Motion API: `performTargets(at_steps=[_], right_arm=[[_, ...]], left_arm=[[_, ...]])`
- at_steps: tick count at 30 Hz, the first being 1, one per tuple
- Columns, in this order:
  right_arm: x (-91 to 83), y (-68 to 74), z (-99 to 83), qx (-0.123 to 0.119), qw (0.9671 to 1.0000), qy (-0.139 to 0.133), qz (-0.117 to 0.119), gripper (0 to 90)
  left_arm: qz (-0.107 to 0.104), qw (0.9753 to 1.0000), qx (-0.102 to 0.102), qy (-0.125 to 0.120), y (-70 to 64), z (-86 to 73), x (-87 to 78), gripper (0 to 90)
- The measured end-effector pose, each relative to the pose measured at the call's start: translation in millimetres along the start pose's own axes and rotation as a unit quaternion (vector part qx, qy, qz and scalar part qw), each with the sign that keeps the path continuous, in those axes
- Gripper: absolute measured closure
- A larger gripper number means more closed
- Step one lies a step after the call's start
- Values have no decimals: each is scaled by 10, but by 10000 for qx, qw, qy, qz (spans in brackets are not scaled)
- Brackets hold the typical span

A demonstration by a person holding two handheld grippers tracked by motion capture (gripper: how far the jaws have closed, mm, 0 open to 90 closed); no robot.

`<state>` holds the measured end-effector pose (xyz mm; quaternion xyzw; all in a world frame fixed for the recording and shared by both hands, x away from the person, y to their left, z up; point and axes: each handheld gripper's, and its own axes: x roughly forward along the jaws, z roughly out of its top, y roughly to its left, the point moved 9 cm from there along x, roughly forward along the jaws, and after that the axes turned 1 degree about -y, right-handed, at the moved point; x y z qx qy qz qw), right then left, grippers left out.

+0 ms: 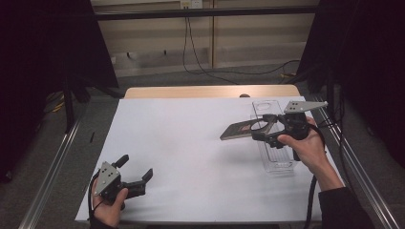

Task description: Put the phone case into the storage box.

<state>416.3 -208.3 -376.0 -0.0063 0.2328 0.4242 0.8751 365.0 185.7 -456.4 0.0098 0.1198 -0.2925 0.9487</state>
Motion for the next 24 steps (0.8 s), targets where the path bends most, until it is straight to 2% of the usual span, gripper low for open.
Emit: performTargets(at_steps=[1,2,4,7,8,14,16,17,18,21,24], right_arm=[[-11,-17,7,-3,10000,12,-30,117],[-21,-36,17,16,10000,9,-62,117],[-37,-77,40,42,9999,-18,-138,117],[-79,-155,86,76,9996,-64,-259,117],[-91,-172,96,97,9995,-82,-278,117],[-196,-315,175,185,9983,-141,-539,117],[-234,-370,200,224,9975,-156,-648,117],[-253,-398,209,245,9970,-160,-713,117],[-274,-421,219,267,9966,-179,-753,117],[-327,-488,241,297,9955,-211,-877,117],[-370,-549,252,332,9942,-196,-1002,117]], left_arm=[[23,9999,-97,11,14,-16,11,25],[-6,10000,-89,27,16,-26,17,26],[64,9999,76,48,23,-27,27,28],[17,10000,22,15,13,-21,22,26],[41,10000,83,32,26,-26,14,23],[-3,9999,119,-3,17,-18,1,19],[-128,9998,134,-111,-15,7,-1,17],[-140,9996,210,-125,-28,16,-1,15],[-99,9995,292,-101,-26,15,2,15],[-133,9995,265,-87,-24,1,6,14],[-81,9996,268,-52,-6,-8,8,13]])
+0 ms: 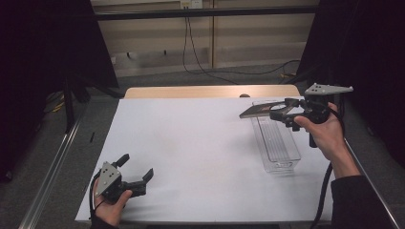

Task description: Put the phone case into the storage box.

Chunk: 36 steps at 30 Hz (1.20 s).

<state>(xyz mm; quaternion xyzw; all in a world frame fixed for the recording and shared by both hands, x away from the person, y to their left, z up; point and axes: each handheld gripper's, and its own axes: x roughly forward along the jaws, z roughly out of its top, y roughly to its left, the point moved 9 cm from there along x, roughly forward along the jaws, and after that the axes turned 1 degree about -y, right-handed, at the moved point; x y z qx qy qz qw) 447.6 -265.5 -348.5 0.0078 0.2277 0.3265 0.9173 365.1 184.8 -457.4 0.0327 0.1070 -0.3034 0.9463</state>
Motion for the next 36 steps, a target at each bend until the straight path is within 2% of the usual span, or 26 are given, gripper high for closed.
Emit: performTargets(at_steps=[5,15,21,36], right_arm=[[-43,-109,26,40,9997,13,-235,117],[-88,-341,29,164,9976,168,-659,117],[-67,-453,-18,284,9959,248,-823,117],[14,-655,-147,383,9908,489,-1206,116]], left_arm=[[-79,9999,-109,75,-18,-24,13,18],[-156,9998,-13,77,-47,-22,17,22],[-186,9998,-77,54,-52,-20,16,23],[-212,9997,-13,115,-44,-37,22,28]])
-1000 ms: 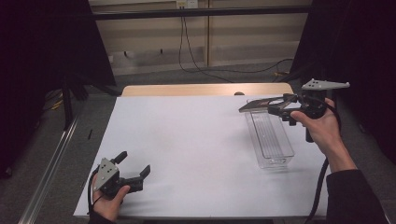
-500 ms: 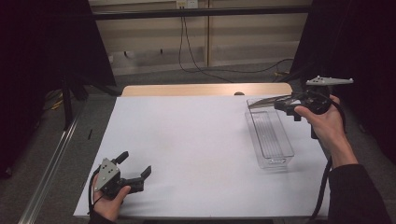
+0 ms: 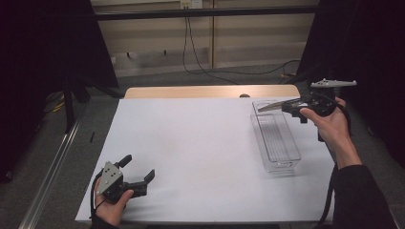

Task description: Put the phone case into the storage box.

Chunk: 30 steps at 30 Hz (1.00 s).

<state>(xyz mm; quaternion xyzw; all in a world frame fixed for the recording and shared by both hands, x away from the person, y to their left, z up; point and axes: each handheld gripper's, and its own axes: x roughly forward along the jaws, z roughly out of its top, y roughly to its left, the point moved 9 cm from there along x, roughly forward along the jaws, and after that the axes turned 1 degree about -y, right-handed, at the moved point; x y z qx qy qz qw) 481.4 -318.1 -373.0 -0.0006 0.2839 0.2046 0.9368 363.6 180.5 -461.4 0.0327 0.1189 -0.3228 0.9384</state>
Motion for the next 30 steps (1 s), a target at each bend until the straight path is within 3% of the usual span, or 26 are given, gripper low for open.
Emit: performTargets(at_steps=[10,30], right_arm=[[160,-19,-122,-63,9993,288,-213,117],[436,-5,-156,43,9967,537,-603,117]], left_arm=[[64,10000,13,-13,12,5,-5,28],[108,9999,40,-28,34,13,-10,27]])
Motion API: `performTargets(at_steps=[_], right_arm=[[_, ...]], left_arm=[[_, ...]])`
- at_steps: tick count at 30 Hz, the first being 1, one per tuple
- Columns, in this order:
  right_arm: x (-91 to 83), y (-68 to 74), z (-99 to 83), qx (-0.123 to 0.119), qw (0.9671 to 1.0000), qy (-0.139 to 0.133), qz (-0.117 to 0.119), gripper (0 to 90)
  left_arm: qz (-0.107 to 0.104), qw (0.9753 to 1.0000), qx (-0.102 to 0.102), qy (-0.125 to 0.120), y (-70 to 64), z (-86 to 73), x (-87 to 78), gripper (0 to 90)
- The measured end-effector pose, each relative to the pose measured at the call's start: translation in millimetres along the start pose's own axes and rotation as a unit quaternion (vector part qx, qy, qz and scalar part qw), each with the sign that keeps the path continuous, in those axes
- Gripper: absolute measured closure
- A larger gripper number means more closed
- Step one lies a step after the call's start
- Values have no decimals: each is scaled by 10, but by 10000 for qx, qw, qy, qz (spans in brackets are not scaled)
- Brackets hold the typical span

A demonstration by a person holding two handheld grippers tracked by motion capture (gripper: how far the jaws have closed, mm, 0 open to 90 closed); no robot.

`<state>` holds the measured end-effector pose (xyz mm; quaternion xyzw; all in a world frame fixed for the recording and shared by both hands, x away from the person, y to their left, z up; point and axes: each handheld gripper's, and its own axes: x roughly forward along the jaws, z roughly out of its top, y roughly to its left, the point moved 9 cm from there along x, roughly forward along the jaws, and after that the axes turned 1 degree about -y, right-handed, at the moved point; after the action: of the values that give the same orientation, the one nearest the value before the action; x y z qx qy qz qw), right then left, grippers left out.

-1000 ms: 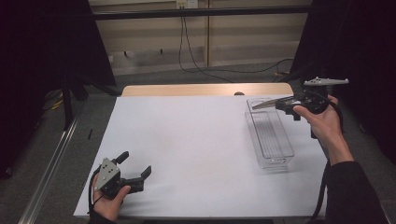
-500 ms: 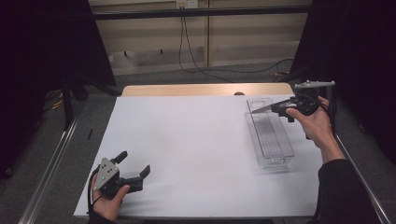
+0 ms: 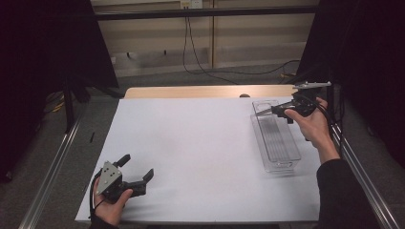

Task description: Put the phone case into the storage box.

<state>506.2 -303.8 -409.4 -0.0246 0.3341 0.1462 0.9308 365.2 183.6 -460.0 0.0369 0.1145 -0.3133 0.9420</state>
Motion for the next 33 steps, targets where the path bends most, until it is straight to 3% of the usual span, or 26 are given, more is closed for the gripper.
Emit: performTargets(at_steps=[14,21,33], right_arm=[[135,63,9,198,9987,-38,-470,117],[198,103,41,184,9970,-90,-749,118],[298,133,89,363,9931,-179,-1104,119]], left_arm=[[-27,10000,56,-5,-13,12,-7,27],[-27,10000,65,-19,-19,16,-7,27],[-28,10000,65,-13,-12,13,-6,27]])
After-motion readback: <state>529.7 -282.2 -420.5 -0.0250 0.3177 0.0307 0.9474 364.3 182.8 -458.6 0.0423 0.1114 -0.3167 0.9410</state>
